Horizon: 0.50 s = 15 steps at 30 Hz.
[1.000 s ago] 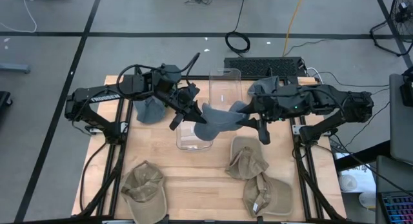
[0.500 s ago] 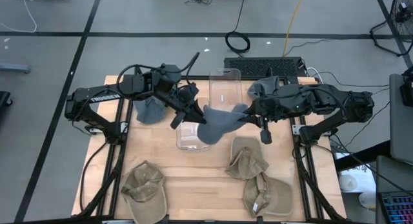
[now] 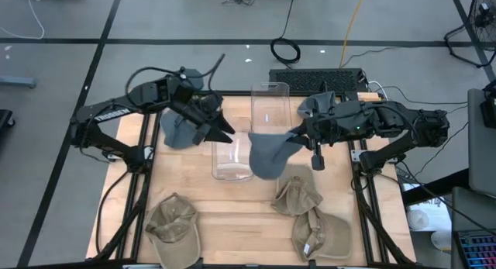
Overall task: Pick & Place hat
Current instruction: Put the bottom ash blue cap into the right transparent bin
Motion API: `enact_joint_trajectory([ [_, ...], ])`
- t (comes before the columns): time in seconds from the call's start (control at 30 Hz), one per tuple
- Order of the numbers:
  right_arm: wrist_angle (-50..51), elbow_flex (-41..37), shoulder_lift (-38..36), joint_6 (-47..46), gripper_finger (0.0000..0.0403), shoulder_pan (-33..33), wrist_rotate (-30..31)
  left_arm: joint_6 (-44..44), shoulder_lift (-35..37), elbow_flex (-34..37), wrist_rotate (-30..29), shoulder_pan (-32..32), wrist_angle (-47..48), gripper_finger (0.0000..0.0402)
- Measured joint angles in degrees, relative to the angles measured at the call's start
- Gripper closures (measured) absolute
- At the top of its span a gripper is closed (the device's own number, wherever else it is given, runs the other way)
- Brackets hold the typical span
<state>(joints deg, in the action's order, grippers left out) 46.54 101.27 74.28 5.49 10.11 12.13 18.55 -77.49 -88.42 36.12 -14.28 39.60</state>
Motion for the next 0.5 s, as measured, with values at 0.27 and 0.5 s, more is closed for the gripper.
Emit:
enact_joint_trajectory([
  [0.27, -1.2, 0.0, 1.2, 10.1, 0.0386, -4.2, 5.9, -0.5, 1.7, 0.0, 0.2, 0.0, 0.9, 0.0134],
  [0.5, -0.4, 0.0, 1.6, 17.5, 0.0386, -11.4, 5.9, -1.9, 2.1, 0.0, 1.3, 0.0, 0.9, 0.0133],
])
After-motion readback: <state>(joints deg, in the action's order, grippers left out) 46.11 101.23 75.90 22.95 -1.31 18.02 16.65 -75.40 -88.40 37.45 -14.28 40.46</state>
